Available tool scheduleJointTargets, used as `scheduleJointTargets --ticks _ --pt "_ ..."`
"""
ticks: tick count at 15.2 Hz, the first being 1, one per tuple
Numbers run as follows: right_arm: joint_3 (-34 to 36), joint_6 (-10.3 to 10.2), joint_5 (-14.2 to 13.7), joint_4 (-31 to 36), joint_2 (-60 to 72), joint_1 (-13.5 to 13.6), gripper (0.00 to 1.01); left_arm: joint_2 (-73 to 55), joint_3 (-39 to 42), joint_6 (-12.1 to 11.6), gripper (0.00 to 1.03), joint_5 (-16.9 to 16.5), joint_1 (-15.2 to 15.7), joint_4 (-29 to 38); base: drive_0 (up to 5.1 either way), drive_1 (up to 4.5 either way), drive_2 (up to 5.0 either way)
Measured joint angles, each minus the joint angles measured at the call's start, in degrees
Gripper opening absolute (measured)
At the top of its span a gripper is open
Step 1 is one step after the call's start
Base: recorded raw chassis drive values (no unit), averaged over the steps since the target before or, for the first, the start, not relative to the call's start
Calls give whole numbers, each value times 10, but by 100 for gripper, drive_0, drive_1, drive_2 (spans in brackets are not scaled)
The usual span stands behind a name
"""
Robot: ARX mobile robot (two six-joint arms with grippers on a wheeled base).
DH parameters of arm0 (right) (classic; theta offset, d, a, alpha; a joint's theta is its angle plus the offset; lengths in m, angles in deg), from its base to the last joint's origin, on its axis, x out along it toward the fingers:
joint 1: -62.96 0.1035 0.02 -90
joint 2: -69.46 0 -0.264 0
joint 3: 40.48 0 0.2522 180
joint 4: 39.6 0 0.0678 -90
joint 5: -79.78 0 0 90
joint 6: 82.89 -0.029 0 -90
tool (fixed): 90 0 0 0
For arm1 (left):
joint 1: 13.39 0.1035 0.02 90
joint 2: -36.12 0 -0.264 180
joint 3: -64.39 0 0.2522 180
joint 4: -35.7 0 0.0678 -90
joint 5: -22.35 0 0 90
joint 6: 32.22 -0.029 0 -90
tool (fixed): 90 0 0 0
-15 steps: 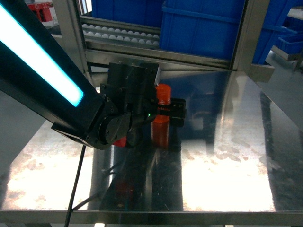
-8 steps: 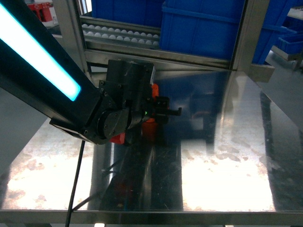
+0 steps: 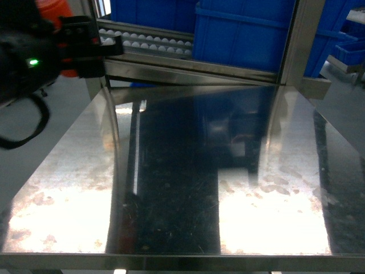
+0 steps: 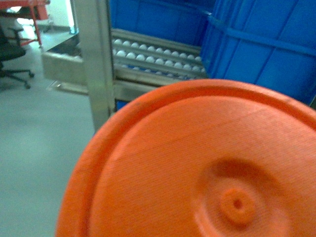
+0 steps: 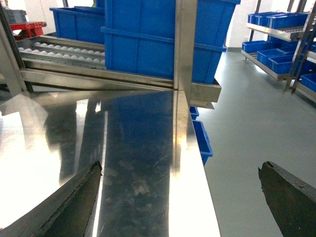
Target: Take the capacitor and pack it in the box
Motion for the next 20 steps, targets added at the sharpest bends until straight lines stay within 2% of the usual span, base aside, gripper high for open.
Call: scheduleJointTargets --ticks 2,5,9,10,12,13,15,19,20 --pt "0 0 0 0 0 0 98 126 114 29 44 18 13 -23 0 0 0" --pt "0 0 0 0 0 0 98 293 226 37 44 32 20 -63 0 0 0" --pt "0 0 0 0 0 0 98 297 228 39 44 33 21 -62 0 0 0" --pt "0 0 0 0 0 0 98 297 229 33 44 21 23 -57 0 0 0" --pt "0 0 0 0 0 0 98 341 269 -15 44 -34 52 -57 0 0 0" --pt "0 0 0 0 0 0 98 369 294 -25 44 -48 66 -63 0 0 0" --pt "0 0 0 0 0 0 98 411 321 -33 44 -66 86 -77 0 0 0" --pt "0 0 0 0 0 0 98 511 368 -33 44 -99 117 -130 0 0 0" --pt "0 0 0 0 0 0 98 532 376 -33 44 -121 135 -146 0 0 0"
